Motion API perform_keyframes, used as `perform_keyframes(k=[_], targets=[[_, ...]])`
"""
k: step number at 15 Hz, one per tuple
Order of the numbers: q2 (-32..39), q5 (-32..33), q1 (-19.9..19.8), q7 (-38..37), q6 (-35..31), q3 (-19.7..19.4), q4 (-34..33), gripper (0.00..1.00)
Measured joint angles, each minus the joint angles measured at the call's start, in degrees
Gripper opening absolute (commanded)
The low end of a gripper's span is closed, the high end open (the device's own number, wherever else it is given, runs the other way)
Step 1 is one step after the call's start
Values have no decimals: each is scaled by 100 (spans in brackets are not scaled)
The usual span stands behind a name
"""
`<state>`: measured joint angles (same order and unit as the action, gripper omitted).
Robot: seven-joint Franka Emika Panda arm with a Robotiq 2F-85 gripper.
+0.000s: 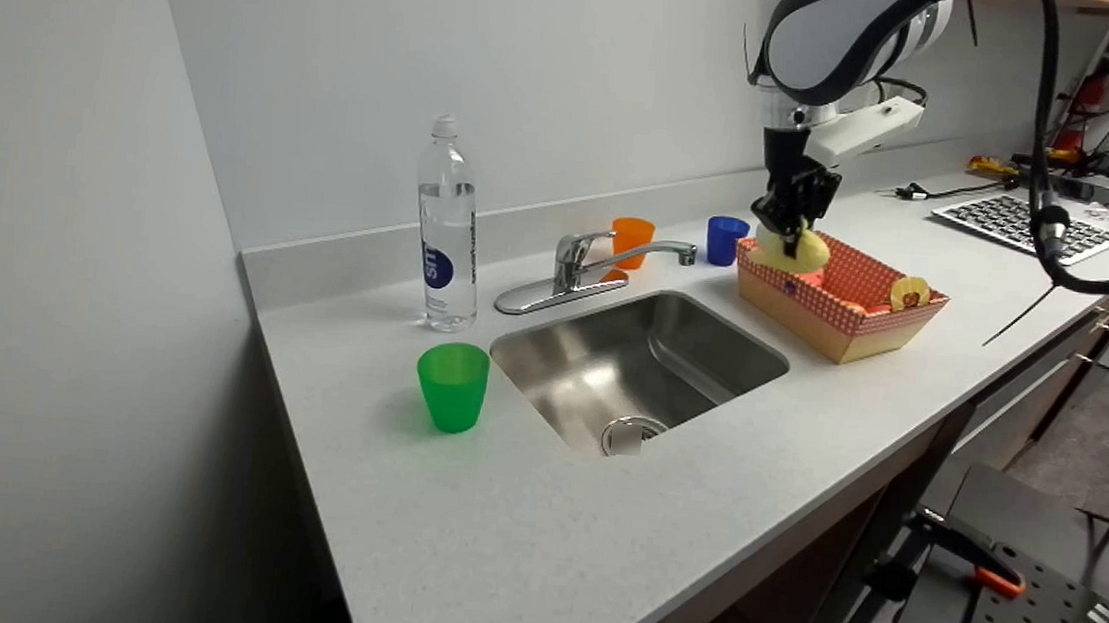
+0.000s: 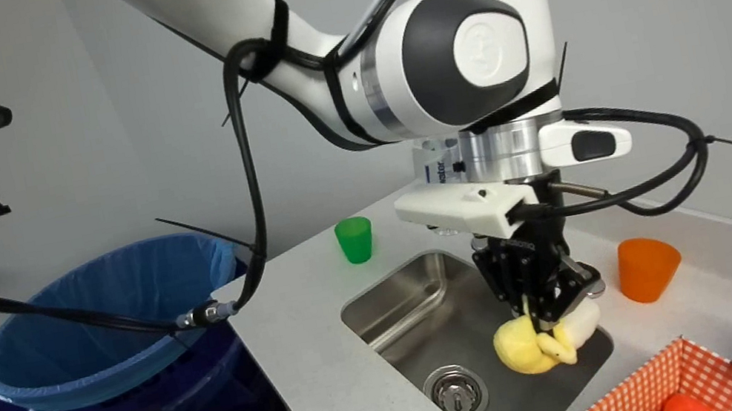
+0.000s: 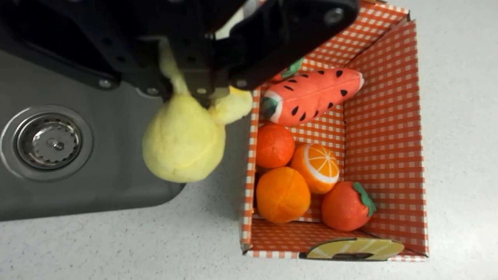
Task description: Take the banana plush toy from the box and place it on the counter
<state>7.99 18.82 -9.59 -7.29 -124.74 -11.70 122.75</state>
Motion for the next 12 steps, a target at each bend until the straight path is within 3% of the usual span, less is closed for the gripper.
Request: perform_keyframes(k=[12], targets=[[-704, 563, 150, -504, -112, 181, 1554, 3]])
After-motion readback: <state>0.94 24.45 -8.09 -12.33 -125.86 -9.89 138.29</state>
